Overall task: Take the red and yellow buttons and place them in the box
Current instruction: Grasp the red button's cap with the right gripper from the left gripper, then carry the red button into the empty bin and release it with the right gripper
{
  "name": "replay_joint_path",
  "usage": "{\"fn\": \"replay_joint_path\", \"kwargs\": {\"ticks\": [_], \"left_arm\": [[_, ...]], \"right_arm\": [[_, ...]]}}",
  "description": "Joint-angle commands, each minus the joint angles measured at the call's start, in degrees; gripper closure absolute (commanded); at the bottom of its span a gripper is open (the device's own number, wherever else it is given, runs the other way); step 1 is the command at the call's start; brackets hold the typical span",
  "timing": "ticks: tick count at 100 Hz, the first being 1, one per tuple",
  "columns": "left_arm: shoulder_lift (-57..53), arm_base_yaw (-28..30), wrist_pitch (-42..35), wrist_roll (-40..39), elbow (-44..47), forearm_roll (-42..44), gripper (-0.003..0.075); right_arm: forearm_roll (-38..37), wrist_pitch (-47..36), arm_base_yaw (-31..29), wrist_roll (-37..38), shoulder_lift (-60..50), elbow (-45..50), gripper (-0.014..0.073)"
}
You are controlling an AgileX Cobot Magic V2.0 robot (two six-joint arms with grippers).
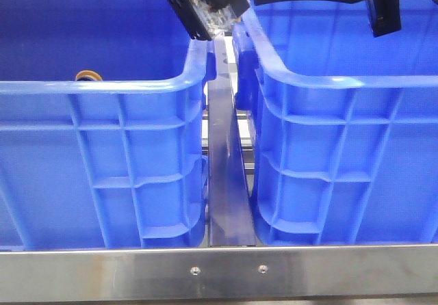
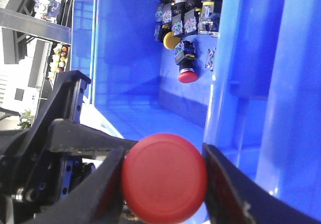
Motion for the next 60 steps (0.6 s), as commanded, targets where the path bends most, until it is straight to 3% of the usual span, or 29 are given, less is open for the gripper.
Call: {"fn": "replay_joint_path", "kwargs": {"ticks": [1,5,17,24,37,60], "left_arm": [[-1.8,-0.3,-2.9,0.0,-1.6,-1.9,0.0551],[-1.8,-0.3,-2.8,0.0,-1.6,-1.9,0.0492],[-1.8,-0.3,-2.9,0.0,-1.6,-1.9,0.0219],[-1.8,-0.3,-3.2,0.0,-1.6,-1.9,0.0127],[-1.8,-0.3,-2.8,0.0,-1.6,-1.9,0.0114],[-1.8,-0.3,-1.6,0.0,-1.6,-1.9,0.0114]], "right_arm": [[3.0,1.1,0.1,-1.0,-1.5,-1.8,0.0428],[3.0,1.1,0.1,-1.0,-1.5,-1.8,0.0428],[3.0,1.1,0.1,-1.0,-1.5,-1.8,0.0428],[3.1,1.1,0.1,-1.0,-1.5,-1.8,0.0428],[3.0,1.5,-1.0,-1.1,-1.5,-2.3,0.0428],[2.4,6.3,-11.5,-7.4,-1.5,-8.8,0.0428]]}}
